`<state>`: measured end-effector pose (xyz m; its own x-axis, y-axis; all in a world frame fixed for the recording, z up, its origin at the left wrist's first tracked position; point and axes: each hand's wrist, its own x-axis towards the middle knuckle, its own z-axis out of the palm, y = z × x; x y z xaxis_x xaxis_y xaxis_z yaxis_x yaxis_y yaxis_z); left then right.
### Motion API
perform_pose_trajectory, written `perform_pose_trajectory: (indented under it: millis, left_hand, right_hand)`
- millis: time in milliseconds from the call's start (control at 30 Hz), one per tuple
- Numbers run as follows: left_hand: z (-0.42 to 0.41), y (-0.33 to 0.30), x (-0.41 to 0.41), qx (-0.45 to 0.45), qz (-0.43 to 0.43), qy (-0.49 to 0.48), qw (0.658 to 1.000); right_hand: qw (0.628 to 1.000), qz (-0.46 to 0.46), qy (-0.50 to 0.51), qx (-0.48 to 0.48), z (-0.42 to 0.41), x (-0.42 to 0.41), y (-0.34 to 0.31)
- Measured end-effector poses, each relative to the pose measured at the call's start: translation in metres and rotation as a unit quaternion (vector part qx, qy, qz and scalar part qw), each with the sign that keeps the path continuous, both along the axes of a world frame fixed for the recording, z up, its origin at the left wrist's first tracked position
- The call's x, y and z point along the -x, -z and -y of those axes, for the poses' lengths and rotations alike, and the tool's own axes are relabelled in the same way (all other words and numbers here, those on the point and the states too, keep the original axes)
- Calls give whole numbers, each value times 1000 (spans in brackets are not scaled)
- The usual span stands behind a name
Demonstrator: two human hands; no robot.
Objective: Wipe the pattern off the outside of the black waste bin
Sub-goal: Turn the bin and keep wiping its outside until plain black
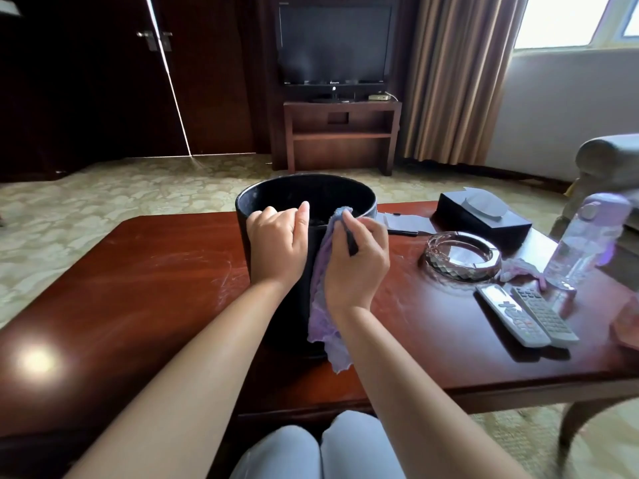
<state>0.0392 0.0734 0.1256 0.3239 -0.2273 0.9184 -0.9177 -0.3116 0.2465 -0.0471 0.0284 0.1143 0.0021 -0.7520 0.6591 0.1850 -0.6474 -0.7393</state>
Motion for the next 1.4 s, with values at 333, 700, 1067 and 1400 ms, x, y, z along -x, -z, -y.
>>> perform_pose_trajectory:
  millis: [333, 700, 1067, 1400]
  left_hand:
    - [0, 0, 1, 8, -7, 4, 1000]
    - [-2, -2, 2, 12, -22, 15, 1000]
    - [0, 0, 1, 3, -10, 6, 1000]
    - [1, 2, 2, 7, -3, 1, 1000]
  right_hand:
    - [997, -51, 27, 53, 5, 3, 5]
    - [980, -139, -14, 139, -6, 6, 5]
    - [989, -70, 15, -131, -5, 7, 40]
    - [996, -55, 13, -68, 8, 5, 7]
